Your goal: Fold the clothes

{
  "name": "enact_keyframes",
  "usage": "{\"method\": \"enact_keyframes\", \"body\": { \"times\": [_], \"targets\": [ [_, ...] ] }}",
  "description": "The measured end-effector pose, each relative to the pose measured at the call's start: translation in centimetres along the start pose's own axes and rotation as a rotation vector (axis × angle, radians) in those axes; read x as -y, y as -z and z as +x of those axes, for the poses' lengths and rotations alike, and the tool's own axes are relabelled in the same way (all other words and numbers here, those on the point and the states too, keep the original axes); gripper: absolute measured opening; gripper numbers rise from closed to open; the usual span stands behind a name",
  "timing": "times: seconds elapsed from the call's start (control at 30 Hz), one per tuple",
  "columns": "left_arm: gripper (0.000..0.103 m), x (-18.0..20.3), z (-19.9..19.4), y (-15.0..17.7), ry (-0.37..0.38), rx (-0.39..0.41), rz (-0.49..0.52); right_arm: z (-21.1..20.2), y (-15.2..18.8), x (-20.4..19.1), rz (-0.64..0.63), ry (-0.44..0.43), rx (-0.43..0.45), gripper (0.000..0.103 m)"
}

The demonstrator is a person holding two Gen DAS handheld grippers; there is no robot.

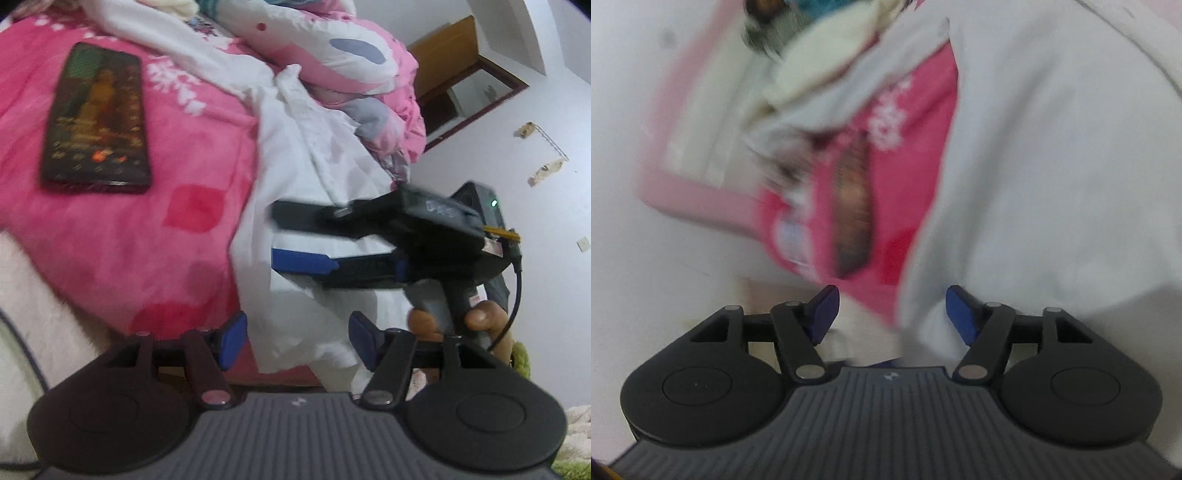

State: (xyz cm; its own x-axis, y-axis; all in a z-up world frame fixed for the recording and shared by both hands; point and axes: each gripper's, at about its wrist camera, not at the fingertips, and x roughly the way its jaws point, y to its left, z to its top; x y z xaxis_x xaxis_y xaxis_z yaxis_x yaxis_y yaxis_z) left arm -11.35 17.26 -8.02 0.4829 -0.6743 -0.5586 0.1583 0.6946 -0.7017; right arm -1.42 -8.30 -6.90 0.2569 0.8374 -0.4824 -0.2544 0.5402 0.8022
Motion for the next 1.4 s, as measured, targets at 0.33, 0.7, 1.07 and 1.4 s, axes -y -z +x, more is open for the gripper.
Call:
{"method": "enact_keyframes", "body": {
  "times": [0.33,0.7,1.07,1.4],
  "targets": [
    [0.062,0.0,0.5,-0.1,-0.099,-0.024,0.077,-6.4,-0.3,1.4,-0.028,0.072,0.180,0.064],
    [0.060,0.5,1.7,0.5,-0.158,-0.077,0.143,-15.2,4.6,11.3,0.348,0.147,0.348,0.061],
    [0.046,0.4,1.6,0.8,-0.165,-0.068,0.151,-13.1,5.5,8.3,0.089,0.306,0.236,0.041],
    [0.037,0.5,2.4,1.3,-0.135,-0.090,0.203,-10.6,5.5,5.8,-0.167,0.468,0.156,0.003]
  ]
}}
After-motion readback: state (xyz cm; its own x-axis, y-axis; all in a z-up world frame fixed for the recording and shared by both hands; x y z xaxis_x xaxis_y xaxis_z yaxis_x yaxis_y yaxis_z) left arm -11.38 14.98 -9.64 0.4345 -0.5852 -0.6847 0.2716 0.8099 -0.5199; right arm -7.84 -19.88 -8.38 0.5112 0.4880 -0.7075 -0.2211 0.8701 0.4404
